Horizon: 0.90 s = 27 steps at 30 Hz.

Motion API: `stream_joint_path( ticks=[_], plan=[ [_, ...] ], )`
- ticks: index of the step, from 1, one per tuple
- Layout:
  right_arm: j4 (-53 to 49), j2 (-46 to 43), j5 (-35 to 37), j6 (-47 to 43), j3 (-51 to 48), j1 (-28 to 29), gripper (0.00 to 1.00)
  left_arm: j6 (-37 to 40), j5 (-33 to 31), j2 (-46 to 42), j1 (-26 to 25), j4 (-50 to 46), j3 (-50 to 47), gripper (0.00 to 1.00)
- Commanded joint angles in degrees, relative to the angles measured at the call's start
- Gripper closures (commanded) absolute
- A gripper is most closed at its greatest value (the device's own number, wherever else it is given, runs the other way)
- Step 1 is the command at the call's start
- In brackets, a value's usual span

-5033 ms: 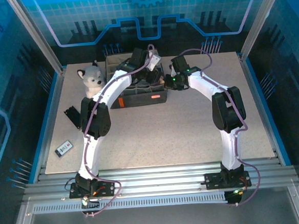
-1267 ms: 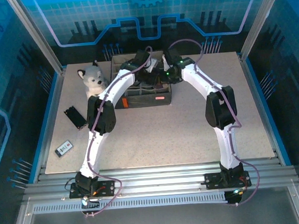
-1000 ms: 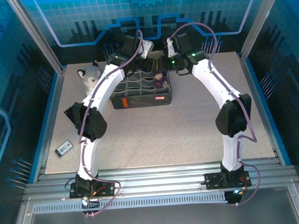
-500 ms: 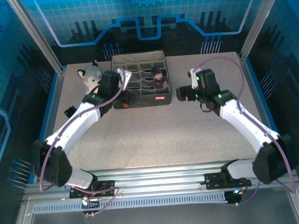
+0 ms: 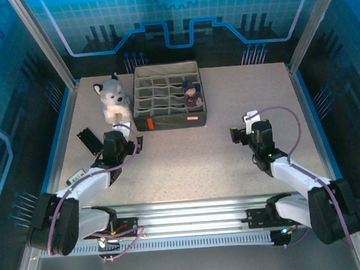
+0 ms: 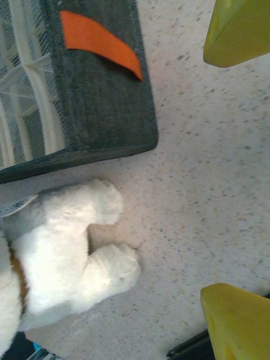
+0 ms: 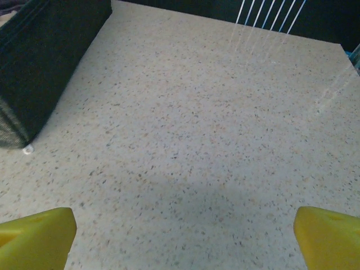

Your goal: Roll the socks

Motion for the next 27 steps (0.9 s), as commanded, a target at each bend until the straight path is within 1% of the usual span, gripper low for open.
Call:
stream_joint_path(
  ticks=[1,3,4,5,6,7,8,12,14,15,17,19,20,21,22,24,27],
  plan=[
    [19.2,6.2,-0.2,-2.3,-3.0,-1.7,0.00,4.4,-2.1,5.5,0.6,9.1,1.2,0.00],
    [24.6,10.6,-1.4,-3.9,-3.4,-2.1,0.00,5.0,-3.2,8.4,1.0,12.6,1.3,0.01],
    [24.9,11.9,-1.2,-5.1,-2.6,-2.1,0.00,4.6,-3.3,9.7,1.5,14.7,1.3,0.01],
    [25.9,12.9,-2.7,-6.0,-2.4,-2.4,0.00,4.5,-2.8,10.6,2.0,16.5,1.1,0.01],
    [28.3,14.5,-3.4,-6.2,-2.3,-2.8,0.00,4.0,-2.5,11.4,2.4,15.2,2.0,0.01],
    [27.7,15.7,-2.9,-4.9,-1.8,-3.6,0.00,3.7,-2.1,12.2,2.8,14.4,2.7,0.00],
    [29.3,17.1,-3.5,-4.2,-2.1,-4.4,0.00,4.0,-2.0,13.0,2.8,14.8,2.8,0.00],
    [42.0,22.8,-5.2,-2.3,-5.8,-6.5,0.00,4.3,-0.3,13.1,2.9,14.4,2.9,0.01],
    [38.6,21.5,-6.6,-1.8,-5.3,-6.9,0.00,4.3,-0.3,13.0,2.9,14.5,2.8,0.00],
    [39.5,22.3,-7.4,-2.2,-4.9,-7.2,0.00,4.2,-0.4,13.1,2.9,14.5,2.9,0.01],
    [34.6,21.7,-8.0,-1.8,-3.0,-7.5,0.00,2.3,-0.2,12.6,3.0,13.8,3.0,0.01],
    [31.7,21.9,-8.5,-1.6,-1.2,-7.9,0.00,-1.1,2.5,11.9,3.1,14.4,2.6,0.01],
    [29.8,21.8,-8.9,-1.0,-0.5,-8.4,0.00,-1.9,4.4,12.2,3.1,16.4,2.1,0.01],
    [29.4,21.9,-9.5,-0.6,-0.1,-8.8,0.00,-0.6,5.8,12.8,3.0,18.3,1.8,0.01],
    [28.7,21.8,-9.9,-0.5,0.1,-9.1,0.00,-0.2,5.0,13.7,3.0,20.6,1.4,0.00],
    [28.8,21.8,-10.4,-0.4,0.0,-9.3,0.00,-1.7,0.0,15.5,3.1,23.1,1.2,0.00],
    [28.8,21.8,-10.5,-0.4,0.0,-9.4,0.00,-2.3,-0.4,15.2,3.4,24.5,0.2,0.00]
  ],
)
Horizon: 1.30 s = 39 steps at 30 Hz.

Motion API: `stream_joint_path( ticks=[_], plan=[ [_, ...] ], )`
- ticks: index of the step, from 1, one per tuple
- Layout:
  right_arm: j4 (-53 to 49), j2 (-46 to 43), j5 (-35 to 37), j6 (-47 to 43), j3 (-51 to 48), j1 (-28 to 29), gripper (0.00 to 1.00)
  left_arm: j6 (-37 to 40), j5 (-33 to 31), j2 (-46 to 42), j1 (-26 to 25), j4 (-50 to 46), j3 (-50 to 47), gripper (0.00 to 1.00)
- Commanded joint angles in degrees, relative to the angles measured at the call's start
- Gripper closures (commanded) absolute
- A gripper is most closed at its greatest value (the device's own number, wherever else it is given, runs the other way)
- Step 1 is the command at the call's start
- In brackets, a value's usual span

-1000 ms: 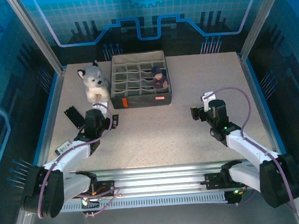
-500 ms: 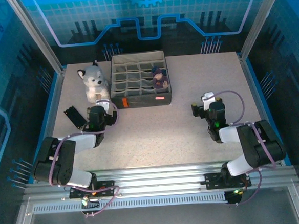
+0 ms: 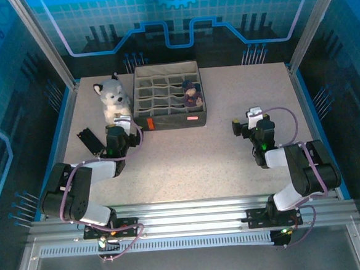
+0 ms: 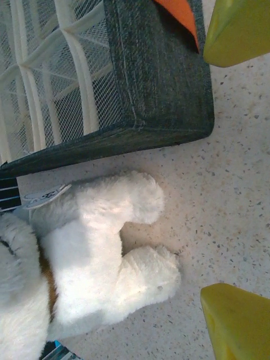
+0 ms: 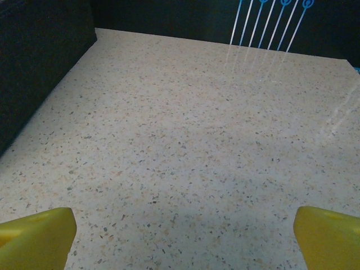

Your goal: Roll the socks

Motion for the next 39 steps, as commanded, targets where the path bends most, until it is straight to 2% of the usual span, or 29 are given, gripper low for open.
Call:
stream_joint_path(
  ticks=[1,5,7,9,11,14,39],
  plan=[
    [-0.5,-0.1,-1.3,1.0,0.7,-0.9,0.00,-2.3,-1.5,0.5,1.0,6.2,-1.7,0.01],
    [-0.4,-0.1,-1.3,0.9,0.7,-0.9,0.00,-4.5,-0.7,0.9,2.8,14.8,-6.3,0.00],
    [-0.4,-0.1,-1.3,0.9,0.7,-0.9,0.00,-5.2,3.1,2.1,4.1,18.6,-8.2,0.00],
    [-0.4,-0.1,-1.3,0.9,0.7,-0.9,0.00,-4.3,3.7,6.1,4.5,25.0,-8.5,0.01],
    [-0.4,0.0,-1.3,0.9,0.7,-0.9,0.00,-6.3,4.1,3.9,5.3,14.8,-5.3,0.01],
    [-0.4,0.0,-1.3,0.9,0.7,-0.9,0.00,-8.5,6.3,3.9,7.7,11.9,-3.9,0.01],
    [-0.5,-0.1,-1.3,0.8,0.8,-0.7,0.00,-8.4,6.4,4.2,7.7,12.3,-3.7,0.01]
  ],
)
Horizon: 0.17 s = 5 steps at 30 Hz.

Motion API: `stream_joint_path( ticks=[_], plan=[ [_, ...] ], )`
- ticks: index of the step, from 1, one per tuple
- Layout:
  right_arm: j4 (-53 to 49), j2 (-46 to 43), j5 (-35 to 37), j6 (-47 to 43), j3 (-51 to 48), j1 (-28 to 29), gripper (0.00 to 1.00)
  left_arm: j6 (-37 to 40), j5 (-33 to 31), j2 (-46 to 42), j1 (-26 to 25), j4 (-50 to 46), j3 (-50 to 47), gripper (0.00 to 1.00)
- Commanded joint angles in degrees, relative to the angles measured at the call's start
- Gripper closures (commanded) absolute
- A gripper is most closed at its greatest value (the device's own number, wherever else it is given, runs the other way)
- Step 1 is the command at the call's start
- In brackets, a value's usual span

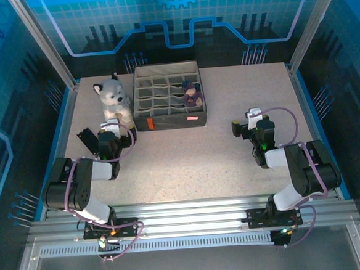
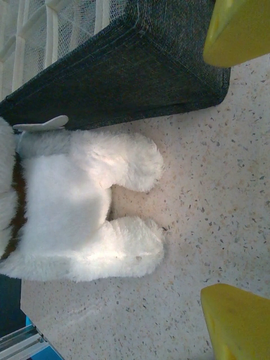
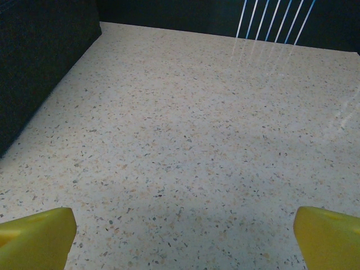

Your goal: Roll the socks

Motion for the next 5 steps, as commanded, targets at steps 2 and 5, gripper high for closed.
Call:
stream_joint_path(
  ticks=[2,5],
  plan=[
    [0.4,-0.1,-0.3,0.3,0.8,-0.6,0.00,-0.5,1.2,-0.3,0.5,-0.4,1.0,0.01],
    [0.4,-0.1,-0.3,0.3,0.7,-0.6,0.00,-0.5,1.3,-0.3,0.5,-0.2,0.9,0.01]
  ],
)
